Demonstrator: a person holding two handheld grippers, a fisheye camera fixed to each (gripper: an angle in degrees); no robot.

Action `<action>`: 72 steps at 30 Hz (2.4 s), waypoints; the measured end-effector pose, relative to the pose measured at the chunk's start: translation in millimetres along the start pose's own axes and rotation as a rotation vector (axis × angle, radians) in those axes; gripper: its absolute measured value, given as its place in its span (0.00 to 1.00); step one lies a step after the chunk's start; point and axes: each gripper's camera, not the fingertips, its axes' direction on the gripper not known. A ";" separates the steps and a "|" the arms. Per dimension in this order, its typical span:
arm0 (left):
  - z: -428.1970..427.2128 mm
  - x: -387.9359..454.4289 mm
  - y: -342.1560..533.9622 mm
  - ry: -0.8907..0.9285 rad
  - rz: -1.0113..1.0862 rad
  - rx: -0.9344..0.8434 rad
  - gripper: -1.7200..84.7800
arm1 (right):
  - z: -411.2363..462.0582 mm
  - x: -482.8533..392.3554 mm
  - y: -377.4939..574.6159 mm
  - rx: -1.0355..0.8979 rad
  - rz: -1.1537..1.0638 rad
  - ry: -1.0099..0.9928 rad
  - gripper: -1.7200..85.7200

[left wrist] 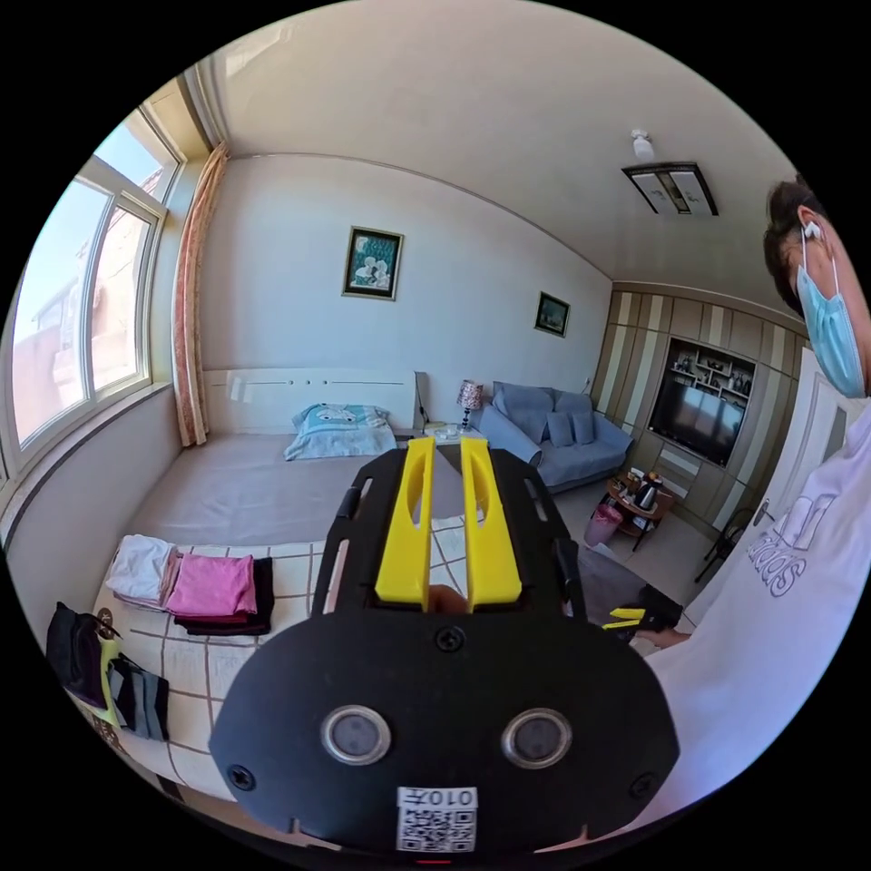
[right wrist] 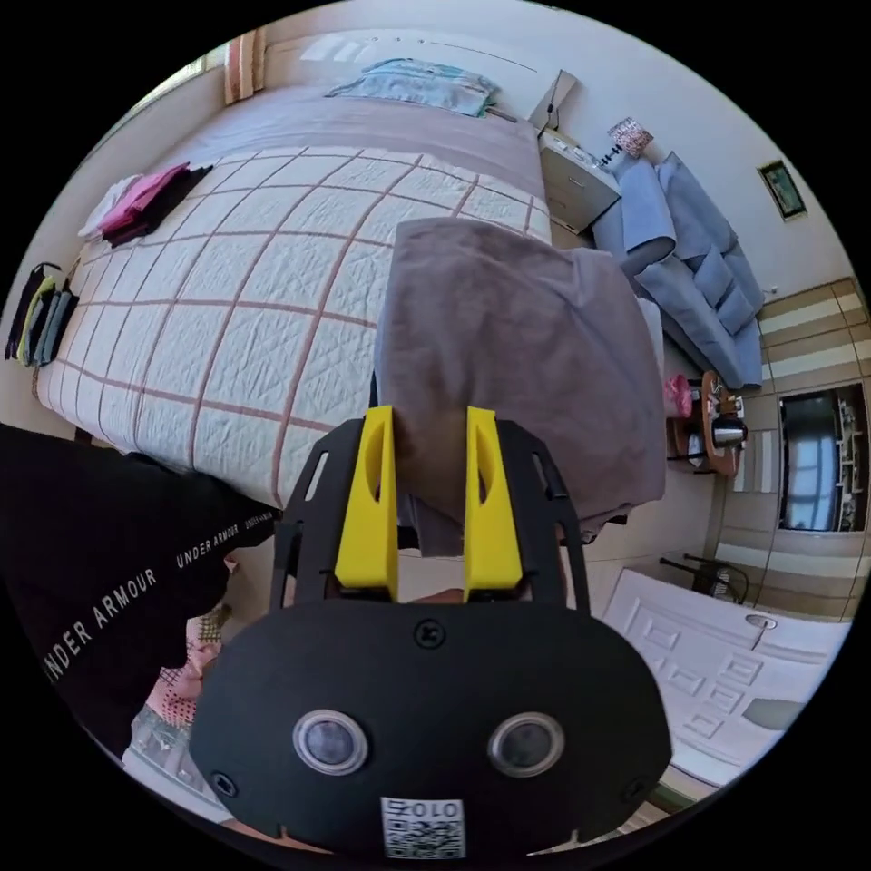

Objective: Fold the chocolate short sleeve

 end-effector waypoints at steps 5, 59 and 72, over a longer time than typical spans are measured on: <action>42.3 -7.7 22.9 0.004 0.021 -0.118 0.07 | -17.3 56.2 6.1 0.037 0.164 -0.225 0.08; 69.8 -149.8 262.9 0.063 -0.090 -0.243 0.04 | -438.9 -101.6 -275.1 0.990 -0.500 -0.921 0.07; 132.8 0.2 189.5 0.016 0.468 -0.098 0.13 | -432.6 -133.5 -288.3 0.995 -0.526 -0.684 0.07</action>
